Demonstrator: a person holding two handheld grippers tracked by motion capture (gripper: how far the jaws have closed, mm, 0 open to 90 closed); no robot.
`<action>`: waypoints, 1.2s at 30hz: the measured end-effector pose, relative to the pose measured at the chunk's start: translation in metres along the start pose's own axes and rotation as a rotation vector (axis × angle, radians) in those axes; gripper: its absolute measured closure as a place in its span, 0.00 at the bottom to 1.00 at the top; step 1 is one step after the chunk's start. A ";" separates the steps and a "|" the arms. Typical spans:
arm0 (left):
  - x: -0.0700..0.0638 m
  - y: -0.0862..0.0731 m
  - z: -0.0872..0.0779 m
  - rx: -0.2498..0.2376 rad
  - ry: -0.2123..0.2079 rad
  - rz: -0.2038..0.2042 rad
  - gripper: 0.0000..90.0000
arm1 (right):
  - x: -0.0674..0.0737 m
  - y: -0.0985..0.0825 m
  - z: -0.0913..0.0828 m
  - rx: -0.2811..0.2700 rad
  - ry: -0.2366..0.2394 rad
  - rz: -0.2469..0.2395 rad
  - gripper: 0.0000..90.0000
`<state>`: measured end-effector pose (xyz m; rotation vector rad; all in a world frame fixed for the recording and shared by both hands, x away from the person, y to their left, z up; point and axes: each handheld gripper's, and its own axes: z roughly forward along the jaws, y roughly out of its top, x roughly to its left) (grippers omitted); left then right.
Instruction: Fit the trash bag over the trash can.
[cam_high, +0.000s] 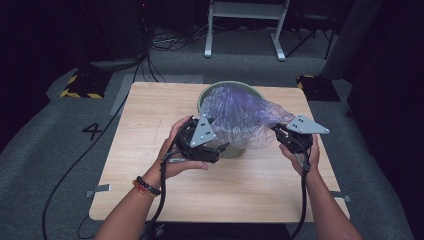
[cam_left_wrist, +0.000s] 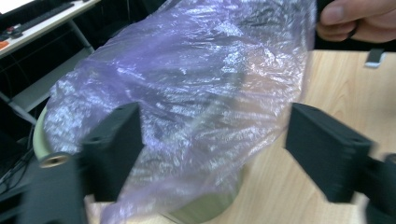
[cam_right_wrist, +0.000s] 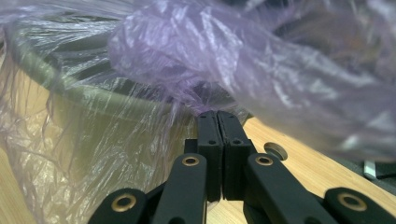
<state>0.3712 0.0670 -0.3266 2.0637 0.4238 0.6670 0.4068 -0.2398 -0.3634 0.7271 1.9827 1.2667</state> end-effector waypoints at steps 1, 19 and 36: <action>0.001 0.001 0.002 0.007 -0.002 0.002 0.37 | 0.001 0.001 0.000 0.002 0.001 -0.004 0.99; 0.078 -0.021 -0.015 0.023 0.168 -0.211 1.00 | -0.010 -0.006 0.001 0.064 0.021 -0.008 1.00; 0.098 -0.088 0.003 0.058 0.176 -0.386 1.00 | -0.034 -0.042 0.022 0.129 -0.013 0.063 0.88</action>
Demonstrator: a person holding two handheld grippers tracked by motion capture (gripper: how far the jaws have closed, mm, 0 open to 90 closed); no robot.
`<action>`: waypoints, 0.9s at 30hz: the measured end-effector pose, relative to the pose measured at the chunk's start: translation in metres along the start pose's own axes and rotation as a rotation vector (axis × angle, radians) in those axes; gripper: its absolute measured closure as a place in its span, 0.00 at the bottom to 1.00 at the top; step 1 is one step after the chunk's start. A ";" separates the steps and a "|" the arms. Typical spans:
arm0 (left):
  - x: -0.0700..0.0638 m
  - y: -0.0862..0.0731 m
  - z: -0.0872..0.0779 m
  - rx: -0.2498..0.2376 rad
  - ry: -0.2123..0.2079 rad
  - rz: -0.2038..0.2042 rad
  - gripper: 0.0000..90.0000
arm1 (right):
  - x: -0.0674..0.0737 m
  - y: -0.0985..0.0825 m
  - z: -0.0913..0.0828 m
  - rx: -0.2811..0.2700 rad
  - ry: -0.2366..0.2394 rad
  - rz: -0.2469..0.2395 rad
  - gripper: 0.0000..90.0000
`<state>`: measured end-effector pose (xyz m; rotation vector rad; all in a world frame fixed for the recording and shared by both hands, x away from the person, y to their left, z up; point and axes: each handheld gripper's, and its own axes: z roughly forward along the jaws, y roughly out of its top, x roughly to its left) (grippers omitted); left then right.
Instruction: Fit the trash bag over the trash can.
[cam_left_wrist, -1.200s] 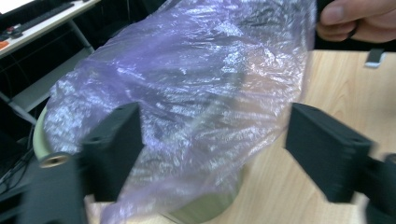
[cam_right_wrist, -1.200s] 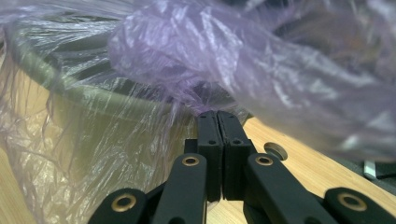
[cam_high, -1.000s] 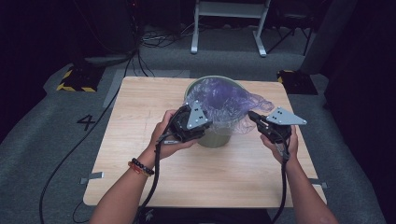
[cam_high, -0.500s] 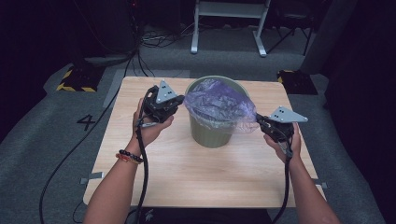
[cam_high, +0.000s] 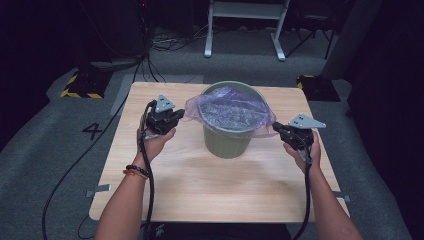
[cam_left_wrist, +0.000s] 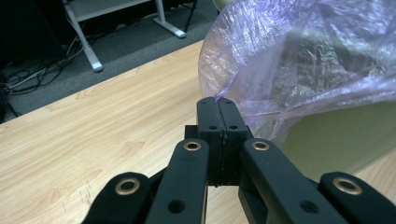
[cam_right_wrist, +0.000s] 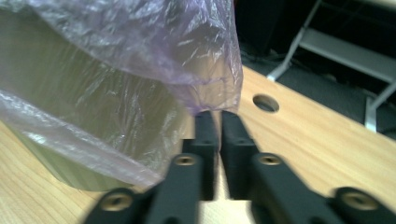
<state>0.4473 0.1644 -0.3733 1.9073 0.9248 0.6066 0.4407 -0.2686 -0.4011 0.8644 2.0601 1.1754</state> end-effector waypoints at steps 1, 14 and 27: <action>-0.002 0.000 -0.002 -0.007 -0.003 0.006 1.00 | 0.001 0.001 -0.002 -0.012 -0.014 -0.012 0.80; -0.028 -0.002 -0.030 -0.077 -0.093 0.053 0.21 | 0.030 0.034 -0.046 -0.178 0.052 -0.173 0.38; -0.046 0.000 -0.028 -0.068 -0.168 0.069 0.18 | 0.030 0.074 -0.041 -0.202 0.033 -0.219 0.43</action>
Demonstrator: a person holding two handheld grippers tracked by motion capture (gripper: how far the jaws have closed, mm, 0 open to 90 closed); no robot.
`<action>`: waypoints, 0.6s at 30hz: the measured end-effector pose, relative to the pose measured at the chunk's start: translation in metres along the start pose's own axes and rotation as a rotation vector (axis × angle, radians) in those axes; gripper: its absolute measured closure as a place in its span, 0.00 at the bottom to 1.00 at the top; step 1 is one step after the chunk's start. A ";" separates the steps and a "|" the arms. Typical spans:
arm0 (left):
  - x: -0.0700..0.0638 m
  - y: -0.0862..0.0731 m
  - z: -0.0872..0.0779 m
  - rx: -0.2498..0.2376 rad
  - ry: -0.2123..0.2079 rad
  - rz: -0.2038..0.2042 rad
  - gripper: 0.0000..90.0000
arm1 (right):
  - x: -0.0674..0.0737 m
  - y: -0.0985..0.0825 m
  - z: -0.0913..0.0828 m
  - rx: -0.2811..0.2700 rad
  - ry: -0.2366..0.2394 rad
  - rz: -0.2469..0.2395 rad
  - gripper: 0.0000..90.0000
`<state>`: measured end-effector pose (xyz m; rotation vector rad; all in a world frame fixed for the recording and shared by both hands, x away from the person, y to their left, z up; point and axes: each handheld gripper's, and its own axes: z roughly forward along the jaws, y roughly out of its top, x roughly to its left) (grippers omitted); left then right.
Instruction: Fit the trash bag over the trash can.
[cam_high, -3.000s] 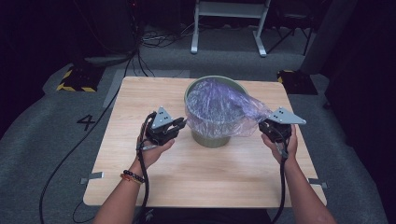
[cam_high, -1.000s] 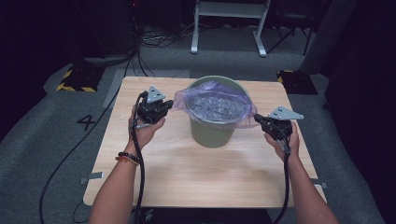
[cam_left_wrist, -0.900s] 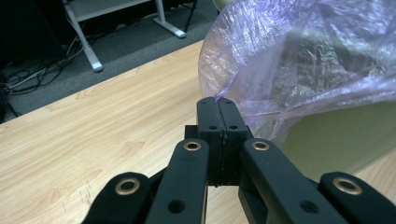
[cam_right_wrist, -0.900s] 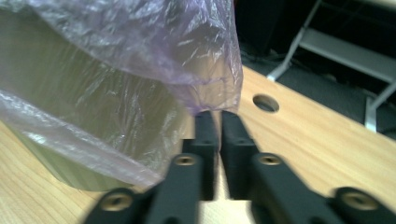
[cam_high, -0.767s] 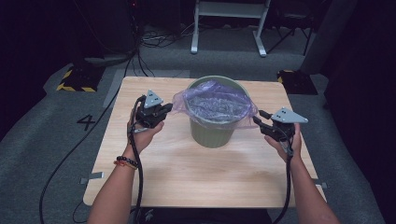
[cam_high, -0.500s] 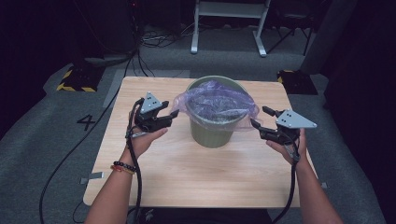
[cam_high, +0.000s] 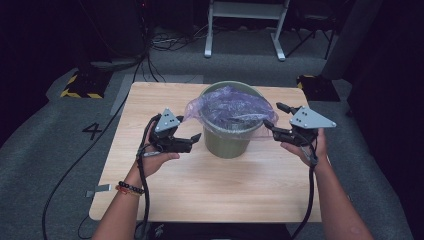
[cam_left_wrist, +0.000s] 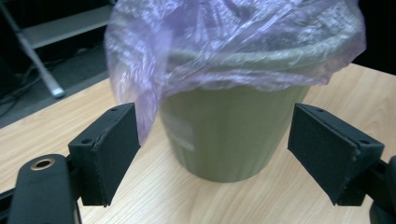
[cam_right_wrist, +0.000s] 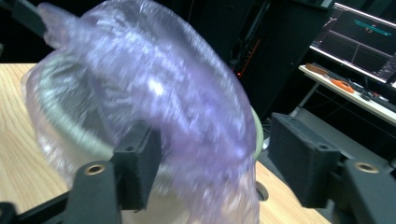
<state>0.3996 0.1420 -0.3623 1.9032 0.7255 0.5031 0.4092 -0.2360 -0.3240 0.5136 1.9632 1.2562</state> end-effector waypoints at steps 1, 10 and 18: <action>0.000 0.001 0.001 -0.007 -0.011 -0.006 0.17 | -0.003 0.003 0.003 0.001 0.009 -0.008 0.50; 0.020 0.005 0.012 -0.031 -0.048 -0.166 0.27 | -0.016 0.017 0.019 0.031 0.002 -0.031 0.97; 0.015 0.008 0.025 0.035 0.038 -0.078 0.60 | -0.030 0.013 0.036 0.075 -0.008 0.047 0.99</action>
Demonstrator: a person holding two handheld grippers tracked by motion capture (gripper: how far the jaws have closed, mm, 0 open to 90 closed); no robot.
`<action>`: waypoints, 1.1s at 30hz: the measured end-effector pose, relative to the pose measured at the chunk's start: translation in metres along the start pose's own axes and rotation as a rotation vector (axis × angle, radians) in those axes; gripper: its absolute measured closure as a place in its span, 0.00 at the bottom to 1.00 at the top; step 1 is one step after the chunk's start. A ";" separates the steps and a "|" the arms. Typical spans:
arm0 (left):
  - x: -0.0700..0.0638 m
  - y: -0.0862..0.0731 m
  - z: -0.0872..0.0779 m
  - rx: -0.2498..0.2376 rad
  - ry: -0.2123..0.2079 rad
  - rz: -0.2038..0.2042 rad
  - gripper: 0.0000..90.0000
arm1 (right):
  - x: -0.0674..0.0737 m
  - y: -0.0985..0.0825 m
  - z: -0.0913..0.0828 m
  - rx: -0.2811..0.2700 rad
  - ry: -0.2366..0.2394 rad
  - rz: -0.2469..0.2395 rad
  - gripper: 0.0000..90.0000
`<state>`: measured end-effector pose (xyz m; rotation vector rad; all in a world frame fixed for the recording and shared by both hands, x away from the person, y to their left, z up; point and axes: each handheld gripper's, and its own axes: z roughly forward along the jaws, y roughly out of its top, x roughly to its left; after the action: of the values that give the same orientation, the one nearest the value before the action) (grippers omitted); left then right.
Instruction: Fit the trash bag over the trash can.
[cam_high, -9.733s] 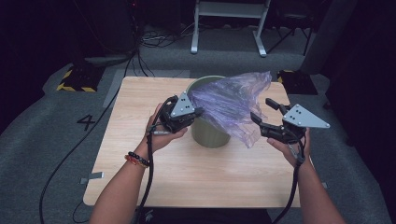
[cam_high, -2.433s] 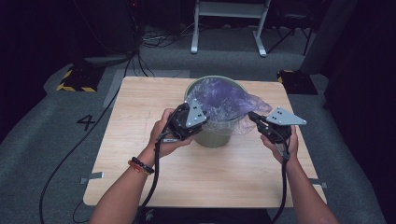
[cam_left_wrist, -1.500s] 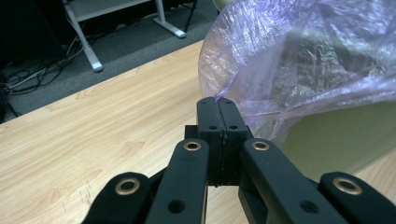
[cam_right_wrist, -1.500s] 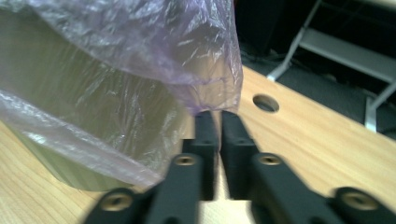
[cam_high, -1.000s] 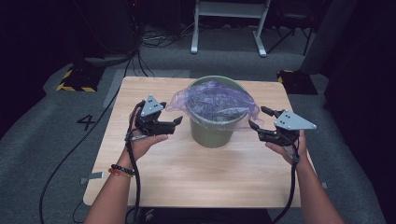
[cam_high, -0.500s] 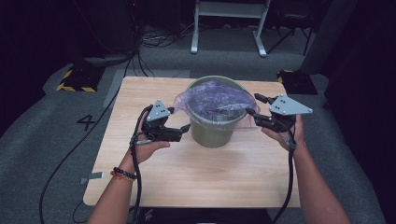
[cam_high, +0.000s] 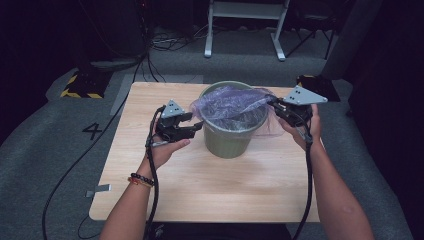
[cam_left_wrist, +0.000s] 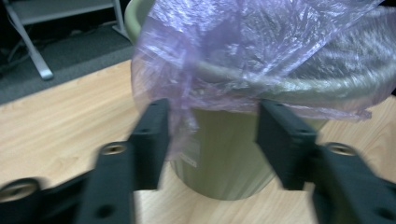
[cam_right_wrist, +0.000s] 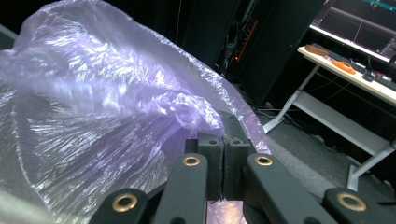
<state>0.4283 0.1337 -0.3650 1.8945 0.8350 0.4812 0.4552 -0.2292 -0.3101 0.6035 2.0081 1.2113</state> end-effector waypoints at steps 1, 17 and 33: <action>0.001 0.000 0.001 0.003 0.003 0.012 0.63 | -0.001 0.000 0.001 0.001 0.001 0.009 0.99; 0.010 -0.008 0.013 0.043 0.126 0.140 1.00 | -0.020 -0.008 0.025 0.003 -0.037 0.130 0.97; -0.003 -0.002 -0.026 -0.078 -0.011 0.225 0.17 | -0.038 -0.015 0.035 0.048 -0.065 0.167 1.00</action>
<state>0.4092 0.1481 -0.3554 1.9256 0.5901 0.6311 0.5062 -0.2425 -0.3221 0.8380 1.9687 1.2263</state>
